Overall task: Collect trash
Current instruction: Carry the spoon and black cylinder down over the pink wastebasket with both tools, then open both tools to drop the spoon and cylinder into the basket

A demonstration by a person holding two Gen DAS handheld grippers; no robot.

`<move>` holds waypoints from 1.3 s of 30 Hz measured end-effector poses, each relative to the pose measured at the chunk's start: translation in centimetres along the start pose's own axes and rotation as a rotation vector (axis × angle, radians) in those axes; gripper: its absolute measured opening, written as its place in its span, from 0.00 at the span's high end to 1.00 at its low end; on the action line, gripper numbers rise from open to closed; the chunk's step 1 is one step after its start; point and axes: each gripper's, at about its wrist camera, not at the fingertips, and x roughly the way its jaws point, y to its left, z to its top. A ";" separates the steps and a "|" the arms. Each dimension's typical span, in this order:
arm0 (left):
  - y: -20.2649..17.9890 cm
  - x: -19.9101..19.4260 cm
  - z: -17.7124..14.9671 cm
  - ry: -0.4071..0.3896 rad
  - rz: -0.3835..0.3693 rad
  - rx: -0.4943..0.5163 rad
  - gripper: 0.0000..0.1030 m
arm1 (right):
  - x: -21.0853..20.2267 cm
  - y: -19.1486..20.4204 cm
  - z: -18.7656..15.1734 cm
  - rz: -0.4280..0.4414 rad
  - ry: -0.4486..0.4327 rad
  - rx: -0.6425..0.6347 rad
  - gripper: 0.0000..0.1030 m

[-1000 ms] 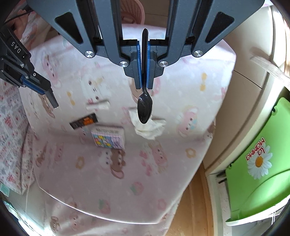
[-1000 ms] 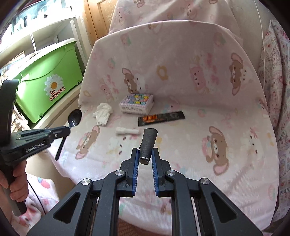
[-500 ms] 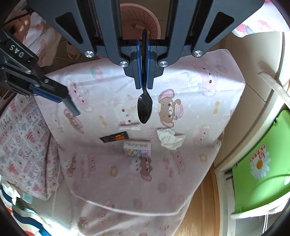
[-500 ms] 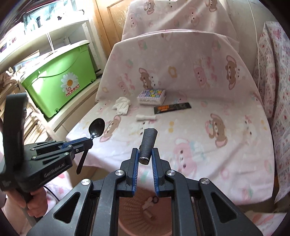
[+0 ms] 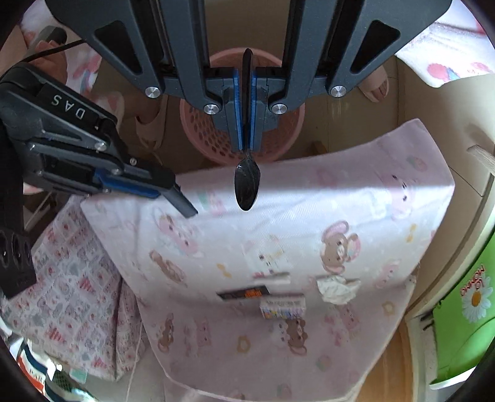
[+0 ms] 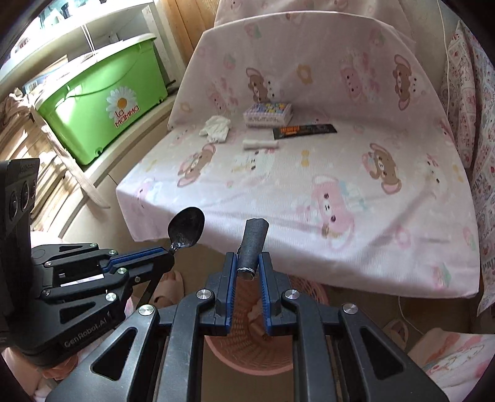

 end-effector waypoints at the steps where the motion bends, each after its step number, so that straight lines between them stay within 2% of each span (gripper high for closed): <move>1: 0.0 0.4 -0.1 0.018 0.009 -0.001 0.96 | 0.1 0.0 -0.2 0.000 0.007 0.004 0.85; 6: 0.6 2.6 -1.1 0.153 0.003 -0.009 0.96 | 1.5 -0.1 -1.1 -0.003 0.086 0.004 0.85; 8: 1.0 4.0 -1.7 0.219 0.049 -0.022 0.96 | 2.6 0.3 -1.7 0.011 0.145 -0.023 0.85; 11: 1.3 5.2 -2.2 0.263 0.069 -0.021 0.96 | 4.2 1.0 -2.5 0.005 0.207 -0.053 0.85; 16: 2.3 7.1 -3.3 0.333 0.074 -0.080 0.96 | 6.1 1.5 -3.7 -0.002 0.274 -0.086 0.84; 20: 2.9 8.7 -3.8 0.359 0.099 -0.119 0.96 | 8.3 0.5 -4.7 -0.051 0.326 -0.051 0.84; 24: 4.0 10.4 -4.5 0.395 0.120 -0.206 0.96 | 10.5 -0.9 -5.8 -0.100 0.374 -0.002 0.85; 28: 4.0 11.3 -4.9 0.391 0.122 -0.211 0.96 | 12.7 -1.8 -6.8 -0.132 0.423 0.019 0.85; 31: 4.2 12.6 -4.7 0.383 0.156 -0.198 0.96 | 13.7 -2.0 -7.1 -0.143 0.425 0.027 0.85; 35: 4.5 14.6 -5.3 0.404 0.242 -0.161 0.96 | 14.4 -2.4 -7.6 -0.185 0.406 0.046 0.85; 39: 4.5 15.5 -5.7 0.426 0.216 -0.162 0.96 | 14.8 -2.6 -7.8 -0.180 0.413 0.090 0.85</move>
